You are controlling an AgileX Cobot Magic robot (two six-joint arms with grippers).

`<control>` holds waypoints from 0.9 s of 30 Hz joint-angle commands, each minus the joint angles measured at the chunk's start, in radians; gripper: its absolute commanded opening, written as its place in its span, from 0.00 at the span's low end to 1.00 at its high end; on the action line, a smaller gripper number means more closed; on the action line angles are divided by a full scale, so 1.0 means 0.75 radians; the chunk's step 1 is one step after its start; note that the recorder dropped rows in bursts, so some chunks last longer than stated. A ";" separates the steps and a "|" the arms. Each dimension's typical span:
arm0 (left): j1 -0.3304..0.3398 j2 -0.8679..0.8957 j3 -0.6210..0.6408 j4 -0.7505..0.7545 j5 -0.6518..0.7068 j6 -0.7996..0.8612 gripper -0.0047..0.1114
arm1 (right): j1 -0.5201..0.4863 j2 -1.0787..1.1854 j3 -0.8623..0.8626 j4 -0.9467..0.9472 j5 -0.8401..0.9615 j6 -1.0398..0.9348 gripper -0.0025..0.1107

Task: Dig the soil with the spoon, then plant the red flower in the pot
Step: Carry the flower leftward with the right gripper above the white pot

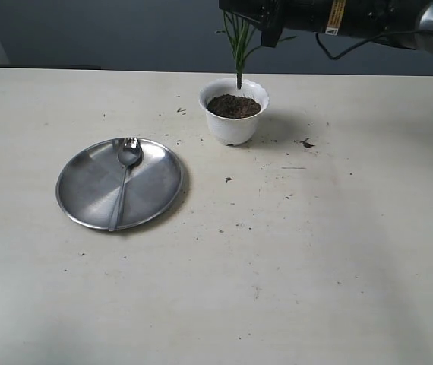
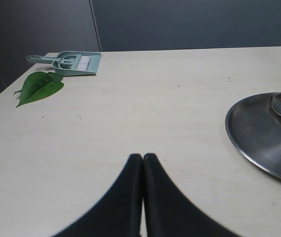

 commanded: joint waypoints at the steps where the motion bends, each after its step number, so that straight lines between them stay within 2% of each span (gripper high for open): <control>1: 0.000 -0.008 0.007 0.000 -0.010 -0.001 0.04 | 0.006 0.002 -0.009 -0.021 -0.004 0.001 0.02; 27: 0.000 -0.008 0.007 0.000 -0.010 -0.001 0.04 | 0.014 0.101 -0.009 0.027 0.022 -0.064 0.02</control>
